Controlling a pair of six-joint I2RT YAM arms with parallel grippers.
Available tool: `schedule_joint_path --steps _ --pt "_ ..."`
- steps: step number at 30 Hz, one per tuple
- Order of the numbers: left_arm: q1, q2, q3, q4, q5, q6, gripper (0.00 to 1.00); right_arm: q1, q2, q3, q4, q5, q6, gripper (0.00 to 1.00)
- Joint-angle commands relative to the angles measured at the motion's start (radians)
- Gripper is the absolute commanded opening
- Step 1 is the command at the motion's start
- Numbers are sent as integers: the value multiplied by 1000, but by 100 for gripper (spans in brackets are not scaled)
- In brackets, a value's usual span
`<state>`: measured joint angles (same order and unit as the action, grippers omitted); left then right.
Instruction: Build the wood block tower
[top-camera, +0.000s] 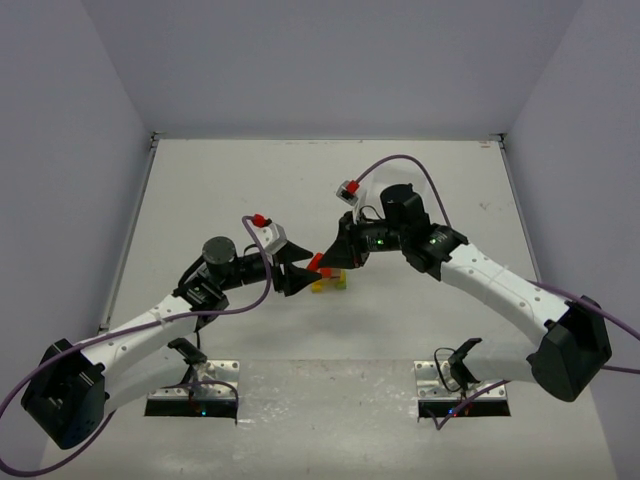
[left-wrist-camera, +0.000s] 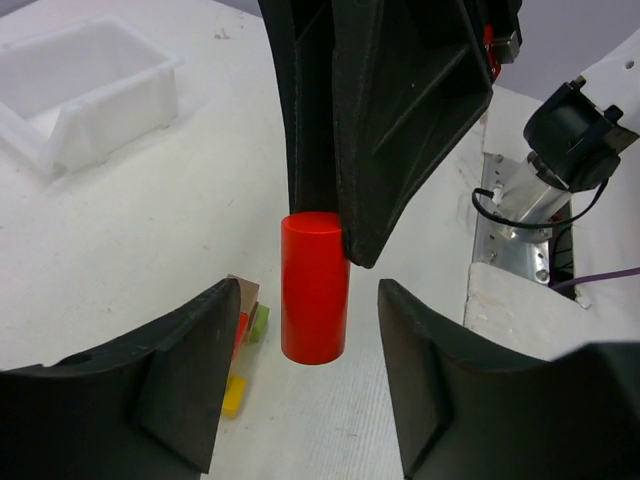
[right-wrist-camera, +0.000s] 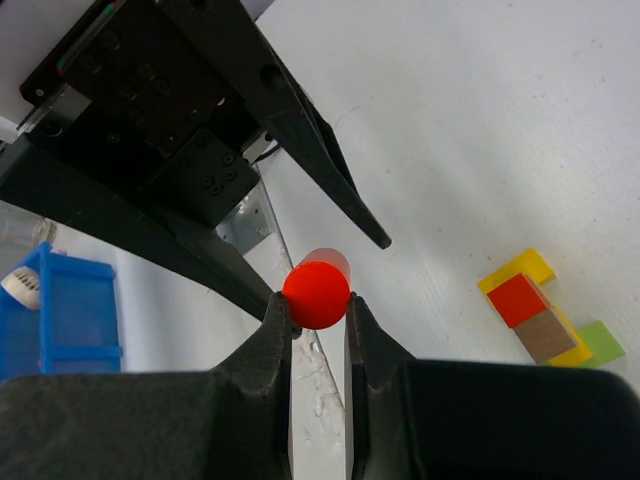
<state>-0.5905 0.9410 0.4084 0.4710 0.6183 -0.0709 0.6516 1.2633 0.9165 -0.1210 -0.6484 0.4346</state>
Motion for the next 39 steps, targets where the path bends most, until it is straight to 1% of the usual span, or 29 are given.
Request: schedule_joint_path --steps 1,3,4,5,9,10,11,13,16,17,18,20,21,24,27,31,37,39 --pt "-8 -24 16 27 -8 -9 63 13 -43 15 8 79 -40 0" --pt "-8 -33 17 20 -19 -18 79 13 -61 10 1 142 -49 0" --pt "-8 -33 17 17 -25 -18 79 13 -67 10 1 143 -50 0" --pt "-6 -40 17 9 -37 -27 99 13 -77 7 -2 174 -57 0" --pt "-8 -51 24 -23 -60 -59 100 13 -90 16 -49 260 -88 0" --pt "-8 -63 26 -40 -75 -73 100 13 -99 15 -58 283 -95 0" --pt "-8 -74 35 -72 -120 -98 100 13 -105 8 -72 319 -113 0" --pt "-8 -107 54 -117 -255 -164 100 13 -119 -7 -95 365 -165 0" --pt "-8 -145 90 -249 -485 -271 100 28 -122 -5 -123 406 -218 0" --pt "-6 -145 135 -308 -643 -361 100 39 -117 -4 -131 419 -263 0" --pt "-6 -139 169 -377 -645 -409 100 53 -114 -2 -134 437 -283 0" --pt "-5 -95 263 -623 -826 -522 100 103 -91 10 -153 507 -347 0" --pt "-5 -90 274 -681 -866 -535 100 109 -80 14 -156 515 -355 0" --pt "21 -33 299 -754 -909 -606 100 151 -26 44 -173 553 -389 0" --pt "75 18 313 -800 -907 -637 100 196 -2 43 -157 589 -424 0" --pt "120 33 297 -783 -874 -634 100 219 46 41 -134 620 -476 1" --pt "135 27 285 -774 -872 -618 100 223 89 71 -140 645 -473 3" --pt "136 19 276 -764 -872 -610 100 224 102 75 -144 676 -464 4"
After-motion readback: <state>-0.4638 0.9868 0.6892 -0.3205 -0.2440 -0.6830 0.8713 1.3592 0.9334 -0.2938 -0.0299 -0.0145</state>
